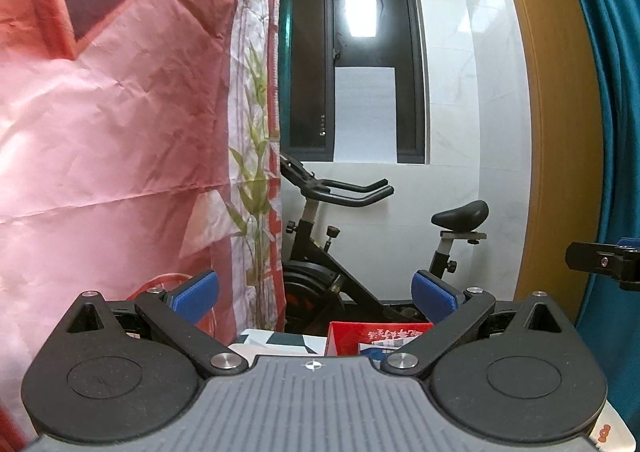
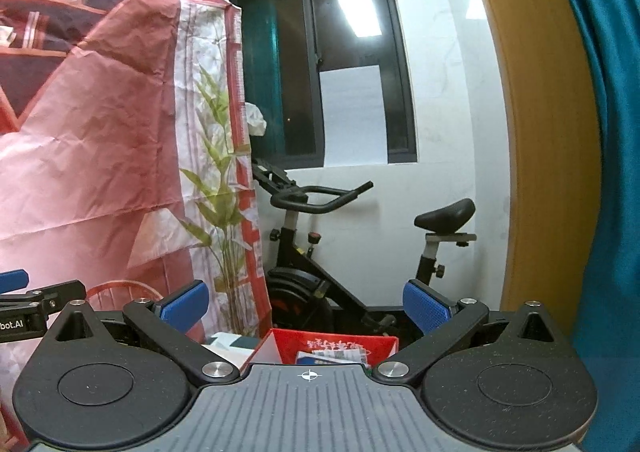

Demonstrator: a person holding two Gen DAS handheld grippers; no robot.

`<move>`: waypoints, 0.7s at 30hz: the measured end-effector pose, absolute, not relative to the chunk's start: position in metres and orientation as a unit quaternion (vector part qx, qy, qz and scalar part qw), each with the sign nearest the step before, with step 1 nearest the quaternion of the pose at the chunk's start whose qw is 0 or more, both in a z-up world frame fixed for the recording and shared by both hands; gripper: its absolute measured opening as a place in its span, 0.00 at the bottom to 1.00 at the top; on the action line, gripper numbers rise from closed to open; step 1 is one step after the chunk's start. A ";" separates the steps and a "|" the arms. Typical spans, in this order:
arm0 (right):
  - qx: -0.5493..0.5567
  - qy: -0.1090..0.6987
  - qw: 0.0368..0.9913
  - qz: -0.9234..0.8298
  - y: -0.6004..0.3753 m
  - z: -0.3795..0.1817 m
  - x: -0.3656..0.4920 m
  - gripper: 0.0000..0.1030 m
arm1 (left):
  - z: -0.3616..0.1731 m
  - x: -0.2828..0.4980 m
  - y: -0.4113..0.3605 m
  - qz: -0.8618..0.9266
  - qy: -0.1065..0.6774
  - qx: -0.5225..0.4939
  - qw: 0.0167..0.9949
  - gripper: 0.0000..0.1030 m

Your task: Organize soft objects

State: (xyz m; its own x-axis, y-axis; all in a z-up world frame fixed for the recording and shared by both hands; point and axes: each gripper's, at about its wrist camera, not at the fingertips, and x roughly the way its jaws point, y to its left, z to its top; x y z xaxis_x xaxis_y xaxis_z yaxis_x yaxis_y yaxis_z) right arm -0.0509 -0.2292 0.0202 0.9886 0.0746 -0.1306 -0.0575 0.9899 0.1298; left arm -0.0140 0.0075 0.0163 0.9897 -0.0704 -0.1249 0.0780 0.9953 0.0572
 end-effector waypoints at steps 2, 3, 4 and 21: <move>0.062 0.064 0.996 0.033 -0.229 0.021 -0.054 1.00 | 0.016 -0.018 0.008 -0.035 0.059 0.032 0.997 1.00; 0.061 0.064 0.996 0.032 -0.228 0.022 -0.054 1.00 | 0.016 -0.019 0.008 -0.034 0.059 0.032 0.997 1.00; 0.060 0.064 0.996 0.032 -0.228 0.023 -0.055 1.00 | 0.015 -0.019 0.009 -0.033 0.059 0.033 0.997 1.00; 0.050 0.064 0.996 0.021 -0.232 0.021 -0.059 1.00 | 0.014 -0.022 0.013 -0.018 0.060 0.028 0.998 1.00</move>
State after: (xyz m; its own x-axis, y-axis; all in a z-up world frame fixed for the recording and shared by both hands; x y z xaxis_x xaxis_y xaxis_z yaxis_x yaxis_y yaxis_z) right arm -0.0592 -0.2316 0.0207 0.9910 0.0473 -0.1255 -0.0346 0.9942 0.1017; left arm -0.0219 0.0132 0.0139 0.9923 -0.0329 -0.1198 0.0396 0.9978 0.0540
